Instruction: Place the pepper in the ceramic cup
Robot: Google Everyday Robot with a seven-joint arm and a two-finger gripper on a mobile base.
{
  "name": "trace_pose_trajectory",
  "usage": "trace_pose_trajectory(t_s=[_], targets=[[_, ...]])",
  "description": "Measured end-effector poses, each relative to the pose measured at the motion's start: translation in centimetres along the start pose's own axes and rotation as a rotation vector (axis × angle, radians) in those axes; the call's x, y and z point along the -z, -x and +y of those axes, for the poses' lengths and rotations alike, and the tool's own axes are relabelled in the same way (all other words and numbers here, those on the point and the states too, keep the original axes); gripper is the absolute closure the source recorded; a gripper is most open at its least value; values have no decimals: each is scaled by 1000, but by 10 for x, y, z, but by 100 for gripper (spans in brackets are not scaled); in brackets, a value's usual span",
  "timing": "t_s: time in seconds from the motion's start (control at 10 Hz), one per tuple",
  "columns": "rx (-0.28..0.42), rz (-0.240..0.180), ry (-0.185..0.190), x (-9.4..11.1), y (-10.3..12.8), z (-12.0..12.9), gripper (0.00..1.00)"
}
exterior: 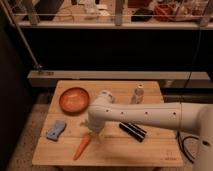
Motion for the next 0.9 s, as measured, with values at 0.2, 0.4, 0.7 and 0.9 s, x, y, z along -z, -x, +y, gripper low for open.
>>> trace_pose_trajectory(t_s=[0.2, 0.4, 0.7, 0.9], targets=[[16, -18, 25, -13, 3, 3, 20], [21, -31, 44, -22, 5, 6, 20], [33, -44, 60, -40, 8, 9, 20], [35, -48, 66, -43, 10, 11, 25]])
